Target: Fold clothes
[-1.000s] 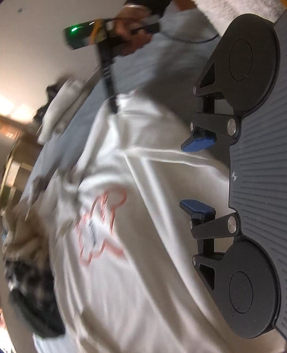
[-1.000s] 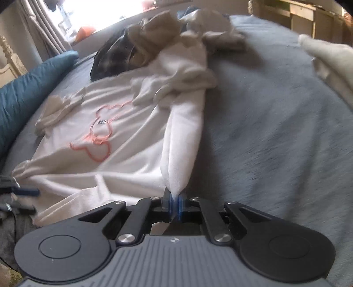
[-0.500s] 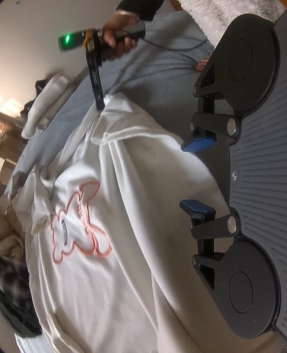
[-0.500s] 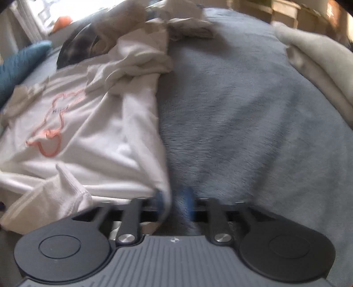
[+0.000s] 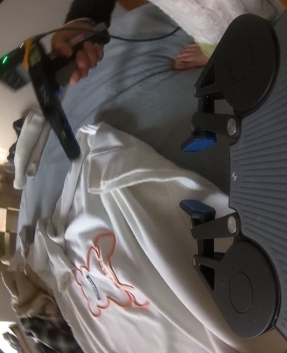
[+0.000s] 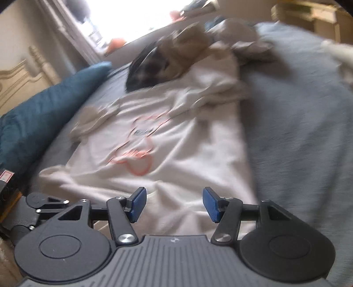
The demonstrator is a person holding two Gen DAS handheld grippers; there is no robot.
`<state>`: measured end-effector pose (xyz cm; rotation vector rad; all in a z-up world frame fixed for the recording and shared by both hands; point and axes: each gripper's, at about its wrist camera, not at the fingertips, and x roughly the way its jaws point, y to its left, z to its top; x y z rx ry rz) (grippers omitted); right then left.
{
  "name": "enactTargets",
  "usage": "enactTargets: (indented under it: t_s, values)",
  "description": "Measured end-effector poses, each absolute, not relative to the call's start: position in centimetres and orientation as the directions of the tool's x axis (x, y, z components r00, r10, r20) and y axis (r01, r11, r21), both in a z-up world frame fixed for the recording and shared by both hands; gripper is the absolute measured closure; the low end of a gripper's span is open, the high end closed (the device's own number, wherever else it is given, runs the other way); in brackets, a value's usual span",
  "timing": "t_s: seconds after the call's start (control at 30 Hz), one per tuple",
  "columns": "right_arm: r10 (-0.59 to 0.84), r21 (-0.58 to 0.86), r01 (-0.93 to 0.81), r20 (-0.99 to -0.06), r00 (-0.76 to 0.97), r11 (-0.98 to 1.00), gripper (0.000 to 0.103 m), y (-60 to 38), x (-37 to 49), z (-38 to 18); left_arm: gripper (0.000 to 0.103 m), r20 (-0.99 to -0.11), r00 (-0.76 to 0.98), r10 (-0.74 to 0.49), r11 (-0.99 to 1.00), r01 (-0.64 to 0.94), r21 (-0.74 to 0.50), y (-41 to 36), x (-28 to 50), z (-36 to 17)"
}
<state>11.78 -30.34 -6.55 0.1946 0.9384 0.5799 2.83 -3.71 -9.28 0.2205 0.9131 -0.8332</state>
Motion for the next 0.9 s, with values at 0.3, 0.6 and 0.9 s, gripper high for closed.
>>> enactTargets:
  t_s: [0.3, 0.6, 0.9]
  values:
    - [0.692, 0.576, -0.387, -0.636, 0.342, 0.72, 0.097, -29.8, 12.5, -9.0, 0.098, -0.758, 0.396, -0.518, 0.711, 0.692, -0.124, -3.6, 1.7, -9.7]
    - [0.729, 0.65, -0.336, -0.564, 0.388, 0.682, 0.099, -35.2, 7.8, -5.9, 0.1, -0.694, 0.064, -0.717, 0.486, 0.759, -0.433, -4.6, 1.1, -10.0]
    - [0.637, 0.623, -0.167, -0.69, 0.343, 0.764, 0.099, -39.4, 3.1, -9.8, 0.091, -0.731, 0.001, -0.683, 0.453, 0.786, -0.422, -6.2, 0.5, -11.3]
